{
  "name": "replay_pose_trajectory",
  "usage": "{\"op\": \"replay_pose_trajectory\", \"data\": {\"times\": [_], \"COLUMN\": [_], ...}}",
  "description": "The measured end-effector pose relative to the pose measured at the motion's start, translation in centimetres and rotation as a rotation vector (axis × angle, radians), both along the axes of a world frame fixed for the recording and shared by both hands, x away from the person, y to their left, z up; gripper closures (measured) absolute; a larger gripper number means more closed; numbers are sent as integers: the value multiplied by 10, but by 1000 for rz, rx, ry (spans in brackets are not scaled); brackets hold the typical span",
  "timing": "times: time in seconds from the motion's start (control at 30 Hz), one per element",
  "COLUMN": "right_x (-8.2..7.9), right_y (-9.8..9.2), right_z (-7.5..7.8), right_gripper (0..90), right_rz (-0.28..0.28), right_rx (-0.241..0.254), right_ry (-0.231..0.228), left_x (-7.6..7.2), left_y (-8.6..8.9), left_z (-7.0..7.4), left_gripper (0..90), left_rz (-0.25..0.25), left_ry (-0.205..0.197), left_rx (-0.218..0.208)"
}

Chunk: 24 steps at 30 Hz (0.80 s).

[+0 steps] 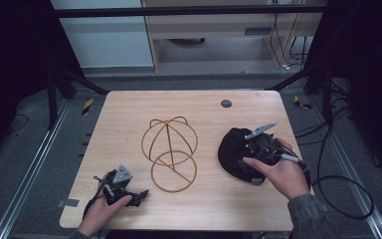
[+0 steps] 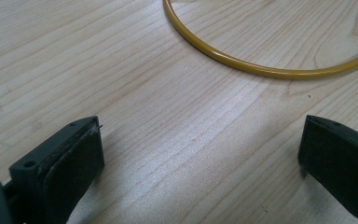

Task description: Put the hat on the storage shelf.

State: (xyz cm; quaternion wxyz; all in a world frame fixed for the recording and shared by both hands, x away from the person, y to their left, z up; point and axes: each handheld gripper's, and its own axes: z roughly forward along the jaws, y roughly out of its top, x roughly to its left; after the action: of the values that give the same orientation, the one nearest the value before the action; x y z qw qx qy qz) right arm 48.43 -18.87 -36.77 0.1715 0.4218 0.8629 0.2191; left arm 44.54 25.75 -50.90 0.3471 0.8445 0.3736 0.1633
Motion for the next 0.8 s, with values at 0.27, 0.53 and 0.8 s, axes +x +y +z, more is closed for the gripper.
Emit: {"op": "replay_pose_trajectory", "data": {"times": [0.27,0.53,0.8], "right_x": [29,48,64], "right_y": [-2,-4,-5], "right_z": [17,26,18], "right_gripper": [208,270,297], "right_rz": [16,26,21], "right_rx": [-25,-29,-25], "right_ry": [41,76,120], "left_x": [0,0,0], "left_y": [0,0,0], "left_z": [0,0,0], "left_gripper": [0,0,0], "left_rz": [3,1,1], "left_ry": [-1,-3,-2], "left_rx": [-3,-2,-1]}}
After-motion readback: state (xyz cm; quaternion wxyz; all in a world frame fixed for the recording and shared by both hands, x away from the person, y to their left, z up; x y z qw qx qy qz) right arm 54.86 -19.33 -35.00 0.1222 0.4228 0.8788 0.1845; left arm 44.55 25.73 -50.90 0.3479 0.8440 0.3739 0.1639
